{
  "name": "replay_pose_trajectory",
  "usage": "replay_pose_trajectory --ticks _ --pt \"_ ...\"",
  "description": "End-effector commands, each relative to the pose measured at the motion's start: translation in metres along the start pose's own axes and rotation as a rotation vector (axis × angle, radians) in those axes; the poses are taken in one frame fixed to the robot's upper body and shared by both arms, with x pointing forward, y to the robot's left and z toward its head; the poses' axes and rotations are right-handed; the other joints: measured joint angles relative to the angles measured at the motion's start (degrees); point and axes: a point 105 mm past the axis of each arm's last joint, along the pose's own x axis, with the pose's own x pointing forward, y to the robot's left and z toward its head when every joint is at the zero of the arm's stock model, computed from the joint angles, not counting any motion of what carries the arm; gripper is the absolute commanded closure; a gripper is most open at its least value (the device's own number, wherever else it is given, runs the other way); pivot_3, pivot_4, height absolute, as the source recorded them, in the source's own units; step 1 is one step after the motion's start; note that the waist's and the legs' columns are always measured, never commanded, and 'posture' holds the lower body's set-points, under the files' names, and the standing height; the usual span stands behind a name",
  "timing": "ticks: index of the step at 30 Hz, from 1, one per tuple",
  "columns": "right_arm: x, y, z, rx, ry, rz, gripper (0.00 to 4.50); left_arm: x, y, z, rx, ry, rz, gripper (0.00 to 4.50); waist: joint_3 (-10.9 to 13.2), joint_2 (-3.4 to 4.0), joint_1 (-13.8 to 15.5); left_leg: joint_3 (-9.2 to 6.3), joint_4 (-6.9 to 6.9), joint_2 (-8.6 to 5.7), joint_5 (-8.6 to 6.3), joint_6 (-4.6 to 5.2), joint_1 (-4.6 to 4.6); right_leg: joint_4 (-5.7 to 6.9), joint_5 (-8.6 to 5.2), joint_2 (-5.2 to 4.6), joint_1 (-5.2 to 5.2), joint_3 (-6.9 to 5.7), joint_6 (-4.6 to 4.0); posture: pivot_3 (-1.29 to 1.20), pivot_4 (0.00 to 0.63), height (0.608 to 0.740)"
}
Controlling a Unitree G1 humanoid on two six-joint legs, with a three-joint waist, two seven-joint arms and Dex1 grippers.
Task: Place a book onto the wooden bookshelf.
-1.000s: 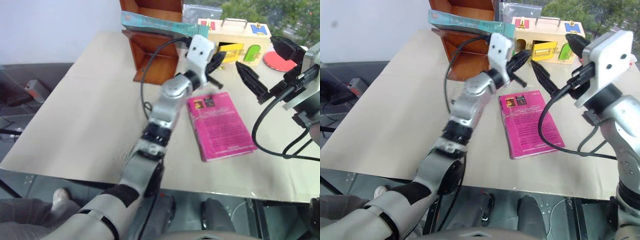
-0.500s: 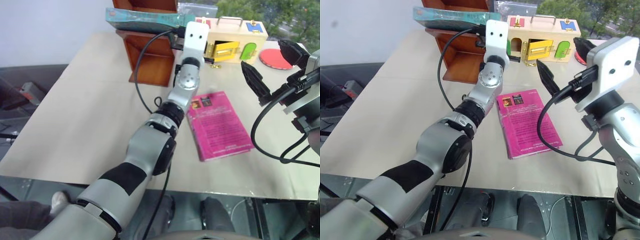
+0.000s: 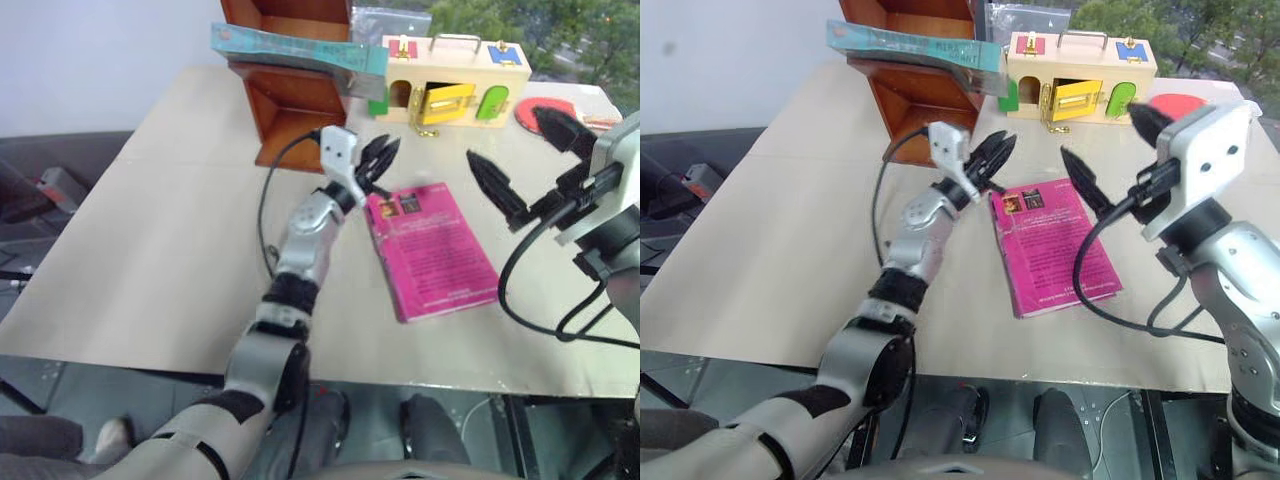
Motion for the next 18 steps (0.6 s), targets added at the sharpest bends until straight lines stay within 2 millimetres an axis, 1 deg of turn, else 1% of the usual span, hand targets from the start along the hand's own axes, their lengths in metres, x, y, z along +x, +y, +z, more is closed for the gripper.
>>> replay_pose_trajectory --ticks 1,2,3,5,6,8,9,12,14,16,17,18 --pt "-0.010 -0.001 0.006 -0.035 -0.033 0.043 0.00 -0.029 0.010 0.007 -0.001 0.038 -0.021 1.85 0.0 0.05 -0.1 0.01 0.00 0.01 0.00 0.00 0.03 0.02 0.00 0.02 0.01 0.00 0.00 0.00 0.150 0.740" --pt "-0.014 -0.002 0.003 -0.029 -0.025 0.049 0.00 -0.042 0.014 0.004 0.001 0.070 -0.025 1.48 0.0 0.06 0.2 0.00 0.01 0.02 0.00 0.00 0.04 0.03 0.00 0.09 0.01 0.00 0.00 0.00 0.150 0.740" --pt "-0.018 -0.003 0.000 -0.025 -0.015 0.053 0.00 -0.053 0.017 0.002 0.010 0.099 -0.028 0.92 0.0 0.07 0.3 -0.04 0.01 0.02 0.00 0.00 0.04 0.03 0.00 0.19 0.02 -0.04 0.00 0.00 0.150 0.740" --pt "-0.026 -0.003 -0.011 -0.023 0.034 0.065 0.00 -0.081 0.023 0.000 0.015 0.171 -0.066 0.06 0.0 0.08 0.4 -0.06 0.00 0.02 0.00 0.00 0.03 0.01 0.00 0.20 0.03 -0.05 -0.01 0.00 0.150 0.740" --pt "-0.033 -0.003 -0.017 -0.021 0.067 0.077 0.00 -0.092 0.022 0.000 0.008 0.196 -0.086 0.06 -0.1 0.09 0.4 -0.07 0.00 0.02 0.00 0.00 0.04 0.00 0.00 0.21 0.04 -0.05 -0.01 0.00 0.150 0.740" --pt "-0.051 -0.001 -0.034 -0.002 0.163 0.099 0.00 -0.120 0.027 -0.001 -0.008 0.264 -0.109 0.06 -0.1 0.11 0.5 -0.07 -0.01 0.01 0.00 0.00 0.07 -0.02 0.00 0.20 0.03 -0.05 -0.01 0.00 0.150 0.740" --pt "-0.064 -0.005 -0.043 0.016 0.210 0.084 0.00 -0.135 0.028 -0.002 -0.011 0.303 -0.122 0.06 -0.1 0.13 0.7 -0.11 -0.01 0.01 0.00 -0.01 0.08 -0.05 0.00 0.21 0.06 -0.09 -0.01 0.00 0.150 0.740" --pt "-0.101 -0.008 -0.060 0.026 0.348 0.066 0.00 -0.166 0.023 0.002 -0.032 0.387 -0.170 0.06 -0.2 0.36 0.9 -0.14 -0.11 0.02 -0.01 0.00 0.12 -0.16 0.00 0.20 0.10 -0.10 -0.02 0.00 0.150 0.740" --pt "-0.124 -0.012 -0.066 0.020 0.429 0.038 0.00 -0.184 0.022 0.004 -0.038 0.443 -0.189 0.06 -0.2 0.44 1.1 -0.12 -0.18 0.03 -0.01 0.00 0.17 -0.24 0.00 0.21 0.15 -0.09 -0.02 0.00 0.150 0.740" --pt "-0.140 -0.017 -0.067 0.022 0.474 0.004 0.00 -0.202 0.026 0.005 -0.040 0.502 -0.185 0.06 -0.2 0.57 1.5 -0.13 -0.23 0.11 -0.03 0.01 0.29 -0.30 0.03 0.21 0.27 -0.10 -0.07 0.00 0.150 0.740" --pt "-0.145 -0.018 -0.066 0.021 0.488 -0.009 0.00 -0.211 0.028 0.005 -0.040 0.534 -0.186 0.06 -0.3 0.62 1.6 -0.10 -0.40 0.24 -0.18 0.23 0.60 -0.54 0.11 0.21 0.57 -0.09 -0.15 0.00 0.150 0.740" --pt "-0.150 -0.019 -0.066 0.023 0.500 -0.017 0.00 -0.218 0.028 0.005 -0.043 0.556 -0.184 0.06 -0.3 0.64 1.7 -0.05 -0.79 0.39 -0.18 0.20 1.12 -0.95 0.17 0.29 1.04 -0.07 -0.22 0.00 0.150 0.740"
